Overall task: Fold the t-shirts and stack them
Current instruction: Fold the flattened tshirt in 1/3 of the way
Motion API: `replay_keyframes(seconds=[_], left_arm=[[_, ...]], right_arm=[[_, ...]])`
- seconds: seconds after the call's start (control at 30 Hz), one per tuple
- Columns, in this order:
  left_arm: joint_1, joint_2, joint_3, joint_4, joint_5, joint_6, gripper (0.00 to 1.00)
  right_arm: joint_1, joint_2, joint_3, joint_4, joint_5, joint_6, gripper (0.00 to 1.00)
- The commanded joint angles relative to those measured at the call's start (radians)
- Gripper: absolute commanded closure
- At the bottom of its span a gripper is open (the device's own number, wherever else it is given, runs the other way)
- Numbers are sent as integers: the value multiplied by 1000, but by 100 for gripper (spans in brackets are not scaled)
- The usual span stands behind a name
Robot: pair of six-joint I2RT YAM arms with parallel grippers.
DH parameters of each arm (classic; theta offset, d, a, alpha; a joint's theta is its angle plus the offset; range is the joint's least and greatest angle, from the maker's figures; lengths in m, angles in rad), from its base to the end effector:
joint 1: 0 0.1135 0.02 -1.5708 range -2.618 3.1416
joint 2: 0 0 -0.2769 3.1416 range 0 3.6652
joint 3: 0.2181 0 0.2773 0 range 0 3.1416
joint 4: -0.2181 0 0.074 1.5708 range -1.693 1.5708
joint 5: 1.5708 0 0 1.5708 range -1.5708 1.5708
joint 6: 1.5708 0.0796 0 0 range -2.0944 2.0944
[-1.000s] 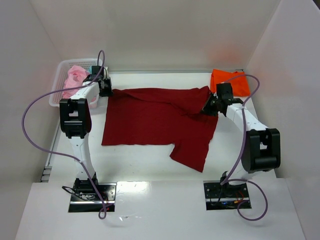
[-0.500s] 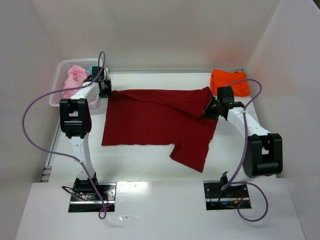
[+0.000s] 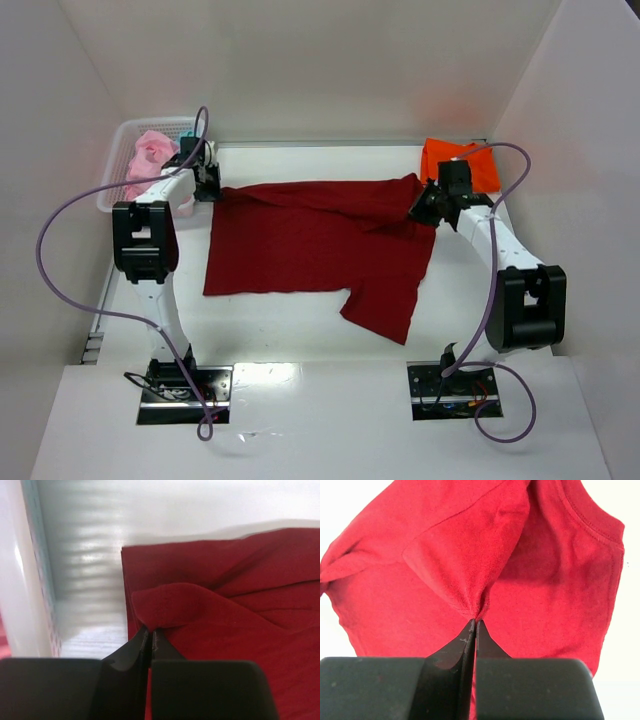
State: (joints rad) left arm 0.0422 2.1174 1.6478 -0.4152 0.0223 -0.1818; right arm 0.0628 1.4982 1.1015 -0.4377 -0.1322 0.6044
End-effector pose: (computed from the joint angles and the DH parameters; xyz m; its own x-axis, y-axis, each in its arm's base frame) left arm 0.5294 0.0206 0.1622 -0.7553 -0.2128 -0.6199 -0.1674 0.9771 -0.1315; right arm 0.3741 0.0340 0.2271 -0.6940 0.5208 -0.4971 0.2963 0.8359 0.4620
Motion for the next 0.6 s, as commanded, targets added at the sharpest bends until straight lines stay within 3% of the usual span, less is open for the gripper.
replay_keyframes(seconds=[0.0,0.57], left_arm=[[13,-65,-51,-8,-19,35,100],[13,-181,-132,1,-70,81,100]], right_arm=[[-18,-13,67,-22,8,-25,99],[-27,-4,107,-84,-26,-52,99]])
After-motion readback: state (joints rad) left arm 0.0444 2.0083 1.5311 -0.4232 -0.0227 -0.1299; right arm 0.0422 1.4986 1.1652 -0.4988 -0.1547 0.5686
